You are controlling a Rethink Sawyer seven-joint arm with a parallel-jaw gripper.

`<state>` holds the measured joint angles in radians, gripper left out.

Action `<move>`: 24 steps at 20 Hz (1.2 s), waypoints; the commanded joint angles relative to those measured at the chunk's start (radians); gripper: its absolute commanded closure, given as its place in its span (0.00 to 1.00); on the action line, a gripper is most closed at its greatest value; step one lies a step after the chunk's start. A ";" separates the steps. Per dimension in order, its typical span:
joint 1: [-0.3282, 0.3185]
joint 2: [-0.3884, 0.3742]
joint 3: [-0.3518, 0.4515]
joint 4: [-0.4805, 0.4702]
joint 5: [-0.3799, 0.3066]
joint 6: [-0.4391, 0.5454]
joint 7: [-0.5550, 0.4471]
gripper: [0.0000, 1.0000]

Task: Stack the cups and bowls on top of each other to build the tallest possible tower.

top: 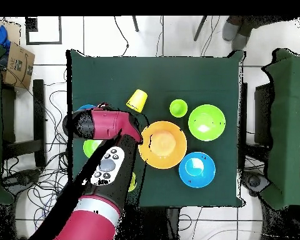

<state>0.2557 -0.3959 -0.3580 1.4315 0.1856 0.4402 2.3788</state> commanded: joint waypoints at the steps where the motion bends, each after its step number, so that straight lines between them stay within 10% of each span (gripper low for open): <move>1: -0.008 0.013 0.082 -0.030 0.035 0.068 0.131 0.00; 16: -0.068 -0.200 0.250 0.048 0.035 0.387 -0.035 0.00; 24: -0.048 -0.190 0.244 -0.047 -0.050 0.493 -0.048 0.00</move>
<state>0.2009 -0.5914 -0.2318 1.4295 0.1866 0.7745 2.3788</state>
